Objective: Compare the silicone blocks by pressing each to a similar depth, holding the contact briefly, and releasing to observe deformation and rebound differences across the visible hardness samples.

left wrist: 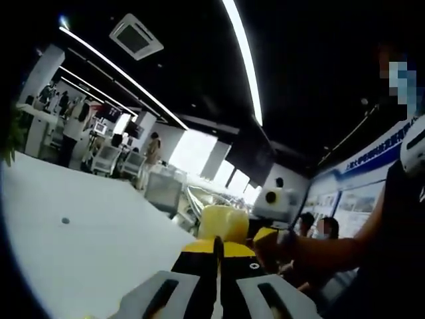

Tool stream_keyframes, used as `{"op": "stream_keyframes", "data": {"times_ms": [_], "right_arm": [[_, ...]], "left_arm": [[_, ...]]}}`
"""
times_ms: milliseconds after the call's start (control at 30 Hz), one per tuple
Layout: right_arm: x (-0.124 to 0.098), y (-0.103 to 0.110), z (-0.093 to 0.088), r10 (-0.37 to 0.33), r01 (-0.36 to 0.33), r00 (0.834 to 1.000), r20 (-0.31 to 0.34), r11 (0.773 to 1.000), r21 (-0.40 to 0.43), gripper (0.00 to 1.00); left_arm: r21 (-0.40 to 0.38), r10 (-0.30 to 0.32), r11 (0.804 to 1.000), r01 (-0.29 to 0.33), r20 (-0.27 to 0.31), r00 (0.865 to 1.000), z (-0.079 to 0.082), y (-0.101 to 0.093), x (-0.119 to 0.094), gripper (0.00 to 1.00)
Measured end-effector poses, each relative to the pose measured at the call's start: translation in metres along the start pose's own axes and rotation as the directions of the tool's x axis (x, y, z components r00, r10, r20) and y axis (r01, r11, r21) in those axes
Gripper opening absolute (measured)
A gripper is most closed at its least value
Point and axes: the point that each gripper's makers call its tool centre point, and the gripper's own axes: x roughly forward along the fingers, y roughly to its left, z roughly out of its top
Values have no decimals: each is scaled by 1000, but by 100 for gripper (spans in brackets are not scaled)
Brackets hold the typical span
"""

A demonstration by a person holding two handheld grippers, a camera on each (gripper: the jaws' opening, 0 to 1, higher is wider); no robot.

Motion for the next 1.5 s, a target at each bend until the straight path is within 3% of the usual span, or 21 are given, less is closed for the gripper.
{"op": "stream_keyframes", "data": {"times_ms": [167,600,833,1200,1267,1500], "right_arm": [[3,4,1,21,-21,1000,-9,1000,-12,33],[0,6,-1,33,-32,999,-27,999,21,28],[1,11,-5,56,-53,997,-59,997,56,19],[9,14,-7,79,-77,994,-76,997,18,9],[10,13,-8,87,-80,993,-77,993,87,9],[9,16,-3,84,-82,993,-84,996,30,5]], "left_arm": [[2,-4,1000,4,-2,1000,-1,-4,1,0],[-2,-15,1000,15,1,1000,-1,-10,0,0],[-1,-16,1000,16,-11,1000,-4,-11,-1,0],[4,11,1000,-11,0,1000,-4,-4,-6,0],[-1,21,1000,-21,8,1000,-4,-2,-7,0],[-3,20,1000,-20,23,1000,0,-2,-8,0]]}}
